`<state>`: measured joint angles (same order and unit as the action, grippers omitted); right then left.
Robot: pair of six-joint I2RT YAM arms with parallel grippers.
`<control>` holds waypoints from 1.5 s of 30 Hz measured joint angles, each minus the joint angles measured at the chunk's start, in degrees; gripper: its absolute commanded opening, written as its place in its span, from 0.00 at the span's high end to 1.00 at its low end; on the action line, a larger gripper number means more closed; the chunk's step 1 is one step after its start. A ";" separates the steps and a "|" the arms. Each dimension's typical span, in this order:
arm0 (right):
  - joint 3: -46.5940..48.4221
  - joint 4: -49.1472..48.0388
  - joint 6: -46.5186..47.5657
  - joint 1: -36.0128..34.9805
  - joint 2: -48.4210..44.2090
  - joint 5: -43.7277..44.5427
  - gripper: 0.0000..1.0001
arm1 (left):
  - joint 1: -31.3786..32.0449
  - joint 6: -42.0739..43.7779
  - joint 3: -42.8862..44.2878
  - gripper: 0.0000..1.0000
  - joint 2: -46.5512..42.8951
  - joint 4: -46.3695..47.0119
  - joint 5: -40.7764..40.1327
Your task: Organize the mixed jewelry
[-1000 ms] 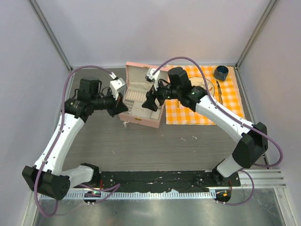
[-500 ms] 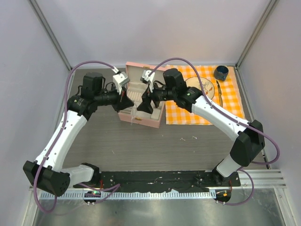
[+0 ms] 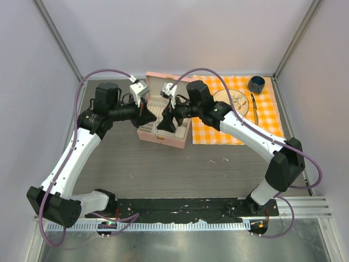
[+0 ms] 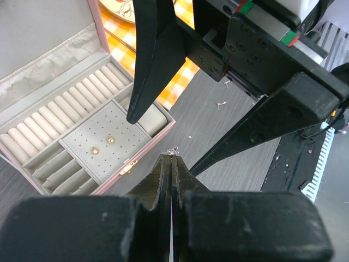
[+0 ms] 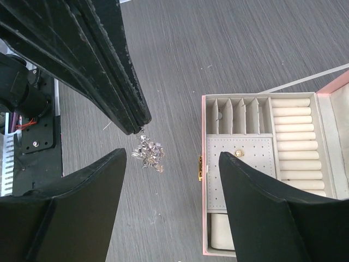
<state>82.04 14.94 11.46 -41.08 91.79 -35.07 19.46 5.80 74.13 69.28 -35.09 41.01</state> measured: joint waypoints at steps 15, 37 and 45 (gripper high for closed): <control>0.00 -0.42 0.52 -0.07 0.61 1.22 0.42 | 0.02 -1.40 0.22 1.00 0.07 1.09 1.33; 0.00 -0.35 1.73 -0.07 1.22 1.51 0.52 | 0.04 -2.16 0.20 1.00 0.07 2.08 1.70; 0.00 -0.39 1.55 -0.07 1.22 1.46 0.47 | 0.04 -2.73 0.07 1.00 0.07 3.04 1.70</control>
<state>82.04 14.55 13.02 -41.15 93.01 -33.61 19.51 3.07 74.19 69.34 -32.05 42.72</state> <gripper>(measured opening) 0.520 0.012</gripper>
